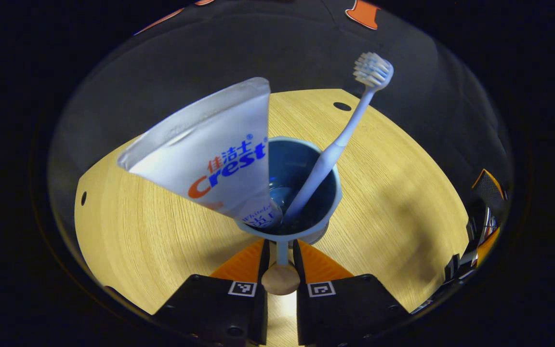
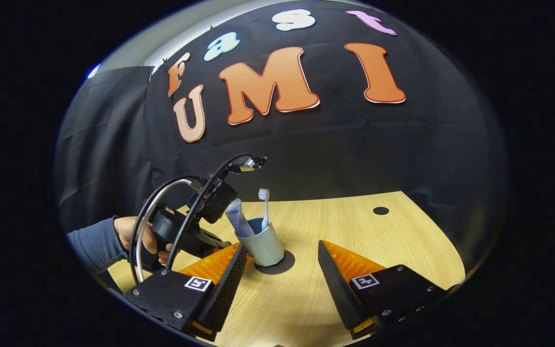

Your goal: Put the toothbrush and toothpaste on the desktop into the cup, then pick up the cup and place it on the coaster on the desktop.

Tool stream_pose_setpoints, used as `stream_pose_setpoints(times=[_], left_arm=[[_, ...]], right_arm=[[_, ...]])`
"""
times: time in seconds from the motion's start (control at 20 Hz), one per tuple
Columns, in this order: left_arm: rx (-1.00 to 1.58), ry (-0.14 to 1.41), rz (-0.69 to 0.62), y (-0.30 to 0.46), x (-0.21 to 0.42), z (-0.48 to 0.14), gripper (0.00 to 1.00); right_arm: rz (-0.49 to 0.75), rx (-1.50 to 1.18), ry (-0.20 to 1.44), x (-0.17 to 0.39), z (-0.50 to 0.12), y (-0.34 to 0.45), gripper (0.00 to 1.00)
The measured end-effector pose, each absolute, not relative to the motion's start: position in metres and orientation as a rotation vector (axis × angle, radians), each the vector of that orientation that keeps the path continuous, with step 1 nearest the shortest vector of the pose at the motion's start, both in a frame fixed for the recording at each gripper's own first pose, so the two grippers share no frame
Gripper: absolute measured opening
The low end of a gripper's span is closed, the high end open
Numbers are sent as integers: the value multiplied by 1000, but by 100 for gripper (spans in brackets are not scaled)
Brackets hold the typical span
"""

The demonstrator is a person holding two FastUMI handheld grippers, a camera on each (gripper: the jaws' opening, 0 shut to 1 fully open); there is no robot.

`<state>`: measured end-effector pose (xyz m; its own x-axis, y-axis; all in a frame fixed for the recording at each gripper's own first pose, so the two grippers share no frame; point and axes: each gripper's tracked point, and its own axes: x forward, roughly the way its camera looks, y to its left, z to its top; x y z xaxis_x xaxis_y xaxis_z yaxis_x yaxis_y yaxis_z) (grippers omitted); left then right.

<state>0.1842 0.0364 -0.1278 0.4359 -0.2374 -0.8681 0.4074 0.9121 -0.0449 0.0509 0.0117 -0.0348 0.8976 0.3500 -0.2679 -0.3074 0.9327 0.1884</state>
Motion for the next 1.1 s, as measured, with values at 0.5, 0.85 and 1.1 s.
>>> stream_pose_setpoints(times=[0.5, 0.85, 1.1], left_arm=[[173, 854, -431, 50, 238, -47, 71], [119, 487, -317, 93, 245, 9, 98], [129, 215, -171, 143, 220, 77, 100]], right_arm=[[316, 184, 280, 51, -26, 22, 96], [302, 168, 197, 49, -6, 45, 97], [304, 127, 93, 47, 16, 67, 97]])
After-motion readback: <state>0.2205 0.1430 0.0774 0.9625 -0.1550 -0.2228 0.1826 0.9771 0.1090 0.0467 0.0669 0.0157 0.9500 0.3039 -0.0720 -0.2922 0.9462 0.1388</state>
